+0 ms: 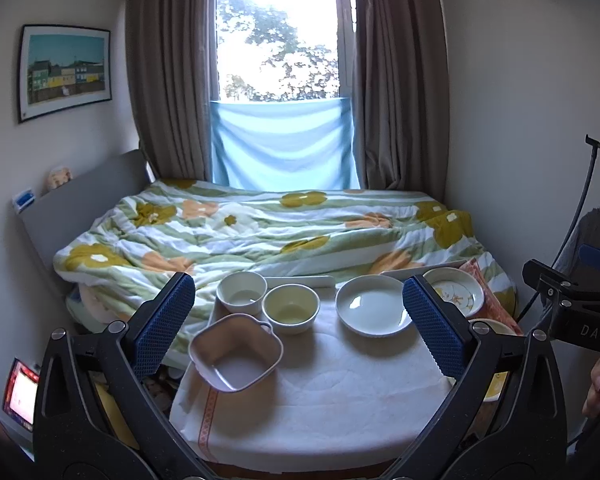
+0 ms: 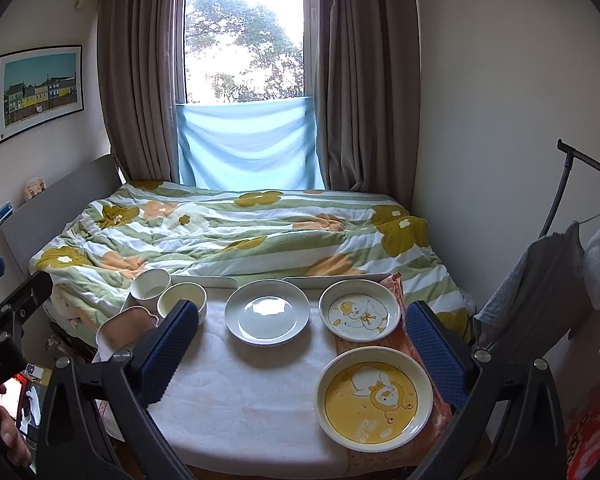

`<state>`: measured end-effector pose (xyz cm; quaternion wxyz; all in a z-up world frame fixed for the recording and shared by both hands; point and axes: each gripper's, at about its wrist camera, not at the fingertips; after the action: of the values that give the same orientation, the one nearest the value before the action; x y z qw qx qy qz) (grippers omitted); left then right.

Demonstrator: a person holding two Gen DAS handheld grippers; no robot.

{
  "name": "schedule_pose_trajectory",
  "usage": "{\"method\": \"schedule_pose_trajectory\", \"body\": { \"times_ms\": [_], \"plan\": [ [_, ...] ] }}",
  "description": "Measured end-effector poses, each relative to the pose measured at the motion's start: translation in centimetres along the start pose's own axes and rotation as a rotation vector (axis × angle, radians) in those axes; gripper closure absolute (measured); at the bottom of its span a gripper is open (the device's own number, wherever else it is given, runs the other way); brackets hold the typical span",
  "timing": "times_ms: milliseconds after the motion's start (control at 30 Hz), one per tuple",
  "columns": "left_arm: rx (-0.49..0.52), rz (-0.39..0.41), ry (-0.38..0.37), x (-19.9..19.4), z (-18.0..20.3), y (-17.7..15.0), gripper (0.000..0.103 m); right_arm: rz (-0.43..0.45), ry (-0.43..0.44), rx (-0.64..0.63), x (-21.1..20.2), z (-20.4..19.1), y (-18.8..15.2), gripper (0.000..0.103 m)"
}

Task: Organize plates and bowls

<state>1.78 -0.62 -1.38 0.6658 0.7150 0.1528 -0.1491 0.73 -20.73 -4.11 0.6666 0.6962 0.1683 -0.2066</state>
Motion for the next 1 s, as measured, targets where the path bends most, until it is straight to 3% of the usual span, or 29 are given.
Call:
{"method": "schedule_pose_trajectory", "body": {
  "times_ms": [267, 367, 600, 767, 933, 1000],
  "plan": [
    [0.070, -0.049, -0.077, 2.9, 1.8, 0.1, 0.000, -0.058, -0.028, 0.049, 1.5, 1.3, -0.5, 0.000],
    [0.084, -0.091, -0.172, 5.1, 3.7, -0.7, 0.000, -0.102, -0.056, 0.086, 2.7, 3.1, -2.0, 0.000],
    [0.101, -0.340, -0.303, 12.9, 11.8, -4.9, 0.000, -0.244, -0.047, 0.211, 6.5, 10.7, -7.6, 0.000],
    [0.112, -0.503, -0.371, 18.1, 17.5, -9.3, 0.000, -0.356, 0.008, 0.334, 10.1, 16.4, -11.9, 0.000],
    [0.139, -0.620, -0.391, 21.6, 21.9, -13.4, 0.000, -0.433, 0.067, 0.405, 13.3, 20.0, -15.3, 0.009],
    [0.154, -0.661, -0.396, 22.8, 23.3, -14.9, 0.000, -0.455, 0.090, 0.425, 14.3, 20.9, -16.2, 0.019]
  ]
}}
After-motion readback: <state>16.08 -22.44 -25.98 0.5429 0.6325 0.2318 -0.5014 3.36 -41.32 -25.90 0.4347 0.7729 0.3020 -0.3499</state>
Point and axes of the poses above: each gripper's, at about its wrist camera, not at the fingertips, and x roughly the way its jaws point, z to its right, y to its top, and after that the axes turned 3 degrees about y, right-handed
